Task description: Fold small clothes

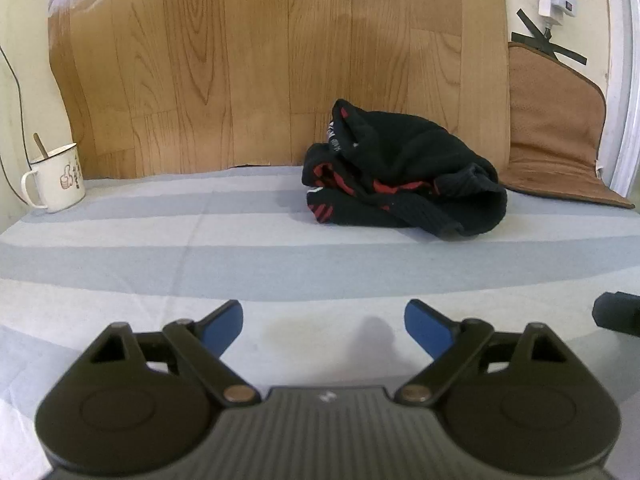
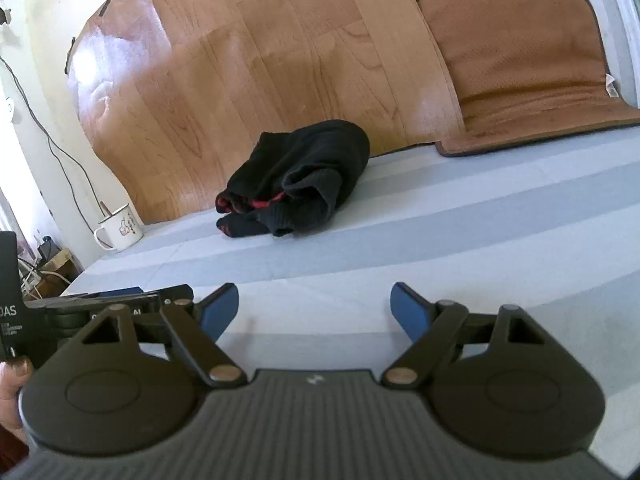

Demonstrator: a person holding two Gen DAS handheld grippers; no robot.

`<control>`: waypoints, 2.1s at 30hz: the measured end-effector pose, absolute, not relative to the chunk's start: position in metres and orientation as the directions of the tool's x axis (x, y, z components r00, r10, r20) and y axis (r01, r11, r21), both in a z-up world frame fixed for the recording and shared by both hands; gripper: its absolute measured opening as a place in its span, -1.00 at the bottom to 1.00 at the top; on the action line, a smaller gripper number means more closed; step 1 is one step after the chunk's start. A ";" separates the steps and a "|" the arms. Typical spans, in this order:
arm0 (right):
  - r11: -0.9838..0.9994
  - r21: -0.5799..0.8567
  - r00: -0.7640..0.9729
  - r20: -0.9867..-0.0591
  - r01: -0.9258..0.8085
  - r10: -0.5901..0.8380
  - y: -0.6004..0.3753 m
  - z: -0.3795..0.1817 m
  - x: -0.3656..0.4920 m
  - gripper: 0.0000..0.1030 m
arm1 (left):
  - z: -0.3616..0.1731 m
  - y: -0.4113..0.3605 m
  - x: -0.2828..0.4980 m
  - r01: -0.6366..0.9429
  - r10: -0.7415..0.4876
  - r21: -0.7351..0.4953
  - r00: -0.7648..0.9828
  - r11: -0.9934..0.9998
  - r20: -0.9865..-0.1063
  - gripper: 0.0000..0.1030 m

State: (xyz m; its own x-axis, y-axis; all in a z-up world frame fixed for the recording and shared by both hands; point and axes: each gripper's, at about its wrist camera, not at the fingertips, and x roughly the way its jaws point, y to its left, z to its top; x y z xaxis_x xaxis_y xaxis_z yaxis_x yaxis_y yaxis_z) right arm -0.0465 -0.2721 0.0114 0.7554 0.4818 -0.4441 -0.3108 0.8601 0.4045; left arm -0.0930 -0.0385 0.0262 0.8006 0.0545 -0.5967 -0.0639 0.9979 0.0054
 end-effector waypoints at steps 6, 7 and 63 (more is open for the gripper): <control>0.859 0.411 0.761 -0.437 -0.306 0.480 -0.272 0.011 -0.048 0.65 | 0.027 -0.041 -0.094 -0.069 0.068 0.021 0.803 0.997 -0.593 0.78; 0.858 0.414 0.761 -0.436 -0.304 0.480 -0.273 0.011 -0.048 0.65 | 0.027 -0.042 -0.094 -0.068 0.070 0.026 0.804 0.997 -0.591 0.79; 0.844 0.451 0.748 -0.444 -0.290 0.493 -0.281 0.011 -0.044 0.72 | 0.027 -0.061 -0.097 -0.059 0.163 0.201 0.819 0.978 -0.550 1.00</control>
State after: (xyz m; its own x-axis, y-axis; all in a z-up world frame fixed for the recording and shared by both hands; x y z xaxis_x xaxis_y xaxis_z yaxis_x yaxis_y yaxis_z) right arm -0.0439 -0.2811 0.0110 0.7481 0.4934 -0.4437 -0.2896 0.8444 0.4507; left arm -0.0972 -0.0609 0.0267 0.8192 0.1626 -0.5500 -0.0593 0.9779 0.2006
